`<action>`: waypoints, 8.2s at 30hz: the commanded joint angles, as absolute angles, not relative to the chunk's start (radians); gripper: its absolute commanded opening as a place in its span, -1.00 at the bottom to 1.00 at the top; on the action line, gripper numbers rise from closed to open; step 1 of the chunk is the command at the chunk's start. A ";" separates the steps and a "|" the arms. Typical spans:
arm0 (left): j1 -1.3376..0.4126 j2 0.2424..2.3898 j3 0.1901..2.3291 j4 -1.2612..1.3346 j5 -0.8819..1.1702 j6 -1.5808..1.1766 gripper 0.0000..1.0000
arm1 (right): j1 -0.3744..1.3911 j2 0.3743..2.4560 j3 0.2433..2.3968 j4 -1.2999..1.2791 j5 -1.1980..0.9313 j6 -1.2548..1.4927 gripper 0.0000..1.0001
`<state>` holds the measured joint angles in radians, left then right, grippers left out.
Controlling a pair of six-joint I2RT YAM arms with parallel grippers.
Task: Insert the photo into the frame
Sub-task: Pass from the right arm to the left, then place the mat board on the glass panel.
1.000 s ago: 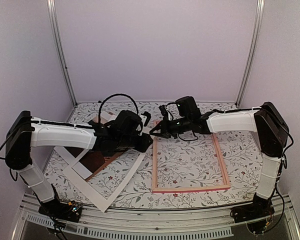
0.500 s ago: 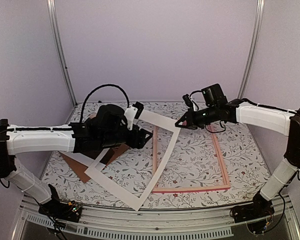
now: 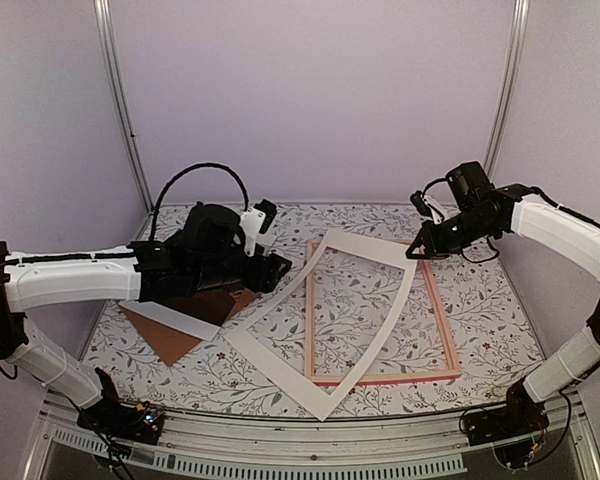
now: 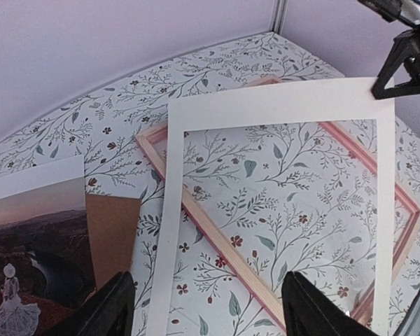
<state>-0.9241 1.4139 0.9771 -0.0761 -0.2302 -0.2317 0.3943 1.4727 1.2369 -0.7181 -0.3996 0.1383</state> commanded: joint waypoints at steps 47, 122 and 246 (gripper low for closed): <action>-0.766 1.925 1.116 -0.182 0.518 -0.375 0.40 | 0.310 1.769 1.481 -0.767 0.065 -0.160 -0.90; -0.929 1.646 0.765 0.355 0.305 -0.900 -1.00 | 0.212 1.722 1.319 -0.627 0.042 0.115 0.58; -0.919 1.755 0.825 0.352 0.428 -0.889 -1.00 | 0.253 1.617 0.940 -0.362 -0.232 0.234 0.50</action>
